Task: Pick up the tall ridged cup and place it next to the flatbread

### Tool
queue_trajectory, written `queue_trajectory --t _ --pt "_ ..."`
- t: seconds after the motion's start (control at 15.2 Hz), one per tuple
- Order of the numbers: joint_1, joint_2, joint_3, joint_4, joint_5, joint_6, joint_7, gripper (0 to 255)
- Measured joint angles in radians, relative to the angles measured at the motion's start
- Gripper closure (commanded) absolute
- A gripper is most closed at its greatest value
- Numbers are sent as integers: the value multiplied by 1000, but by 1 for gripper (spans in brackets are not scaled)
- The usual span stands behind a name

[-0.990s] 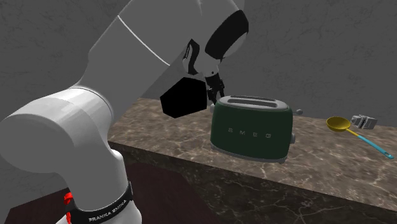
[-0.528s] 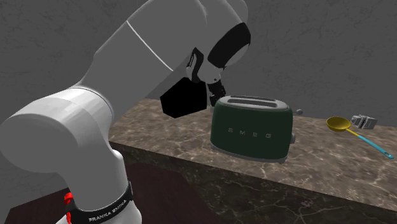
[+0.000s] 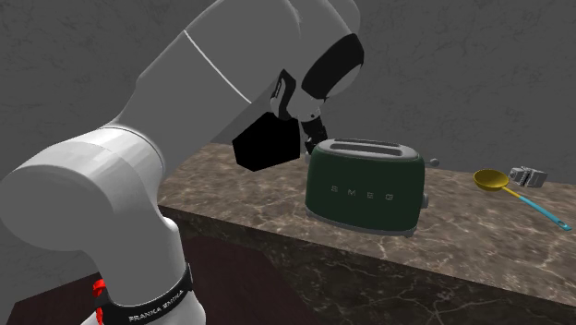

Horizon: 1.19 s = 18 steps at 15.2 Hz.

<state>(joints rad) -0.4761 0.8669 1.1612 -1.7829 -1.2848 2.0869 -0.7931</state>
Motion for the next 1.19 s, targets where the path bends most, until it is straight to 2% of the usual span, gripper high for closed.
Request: queue_trajectory --t 0.66,1.19 --pt "-2 -3 3 0 3 -2 -2 255" --pt "-27 -44 59 21 64 -51 -49 255"
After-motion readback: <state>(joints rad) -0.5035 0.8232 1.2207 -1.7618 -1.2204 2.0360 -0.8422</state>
